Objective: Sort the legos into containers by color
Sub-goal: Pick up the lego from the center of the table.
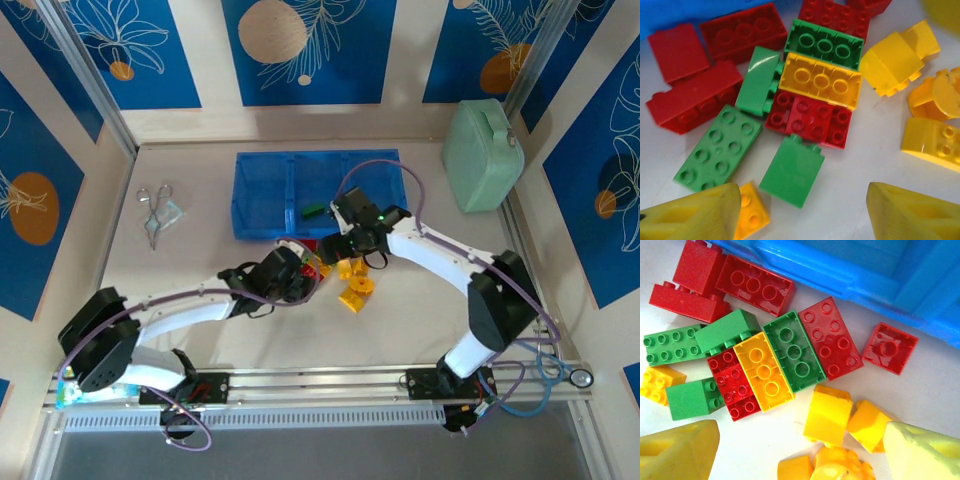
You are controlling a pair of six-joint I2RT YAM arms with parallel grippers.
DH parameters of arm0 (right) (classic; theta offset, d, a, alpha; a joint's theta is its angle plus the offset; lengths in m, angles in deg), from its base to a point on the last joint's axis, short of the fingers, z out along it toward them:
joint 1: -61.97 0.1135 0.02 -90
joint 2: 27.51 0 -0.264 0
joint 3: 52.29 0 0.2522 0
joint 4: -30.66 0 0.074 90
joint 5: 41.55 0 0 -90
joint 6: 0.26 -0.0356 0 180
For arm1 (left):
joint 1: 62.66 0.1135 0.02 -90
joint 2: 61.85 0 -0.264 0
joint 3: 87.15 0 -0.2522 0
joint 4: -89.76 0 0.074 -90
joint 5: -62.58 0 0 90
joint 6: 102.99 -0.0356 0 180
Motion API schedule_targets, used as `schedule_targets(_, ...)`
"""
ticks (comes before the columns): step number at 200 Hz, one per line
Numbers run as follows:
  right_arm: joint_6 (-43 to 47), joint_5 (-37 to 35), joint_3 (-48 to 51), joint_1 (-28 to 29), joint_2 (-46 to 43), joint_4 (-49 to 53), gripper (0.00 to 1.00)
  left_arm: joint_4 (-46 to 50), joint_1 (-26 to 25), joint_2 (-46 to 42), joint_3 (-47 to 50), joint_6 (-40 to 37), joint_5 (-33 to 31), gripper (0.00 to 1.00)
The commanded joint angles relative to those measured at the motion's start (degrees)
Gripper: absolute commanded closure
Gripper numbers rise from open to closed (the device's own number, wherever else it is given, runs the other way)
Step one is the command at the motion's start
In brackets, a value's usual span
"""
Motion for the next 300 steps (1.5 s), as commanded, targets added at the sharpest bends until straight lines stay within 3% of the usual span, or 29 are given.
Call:
schedule_targets(1,-3.81,-0.67,2.40,-3.11,-6.51,-1.95,0.16,1.80,1.08,3.79,-2.83,-3.76,2.61,0.34)
schedule_targets(42,-4.42,2.23,7.79,-7.43,-14.77,-3.94,0.18,3.06,2.41,8.97,-6.14,-4.99,3.26,0.35)
schedule_targets(128,-5.04,2.82,11.27,-8.67,-17.35,-4.17,0.19,6.03,2.50,14.87,-8.82,-5.39,4.77,0.40)
schedule_targets(171,-4.75,2.47,11.01,-9.54,-18.52,-3.89,0.21,6.08,1.36,14.80,-8.40,-4.58,4.65,0.51)
schedule_targets(207,-5.10,2.64,11.10,-9.88,-19.04,-4.15,0.22,8.43,0.31,16.03,-9.47,-4.05,2.76,0.67)
schedule_targets(229,-5.11,2.12,11.27,-10.18,-19.81,-4.05,0.22,9.87,0.26,13.63,-10.48,-4.39,1.37,0.68)
schedule_targets(266,-6.35,3.04,13.05,-11.66,-20.44,-4.22,0.23,12.65,0.60,9.10,-18.19,-7.27,1.46,0.69)
schedule_targets(300,-7.86,4.31,15.18,-11.99,-20.86,-3.98,0.23,13.98,3.51,12.28,-28.05,-10.70,1.55,0.69)
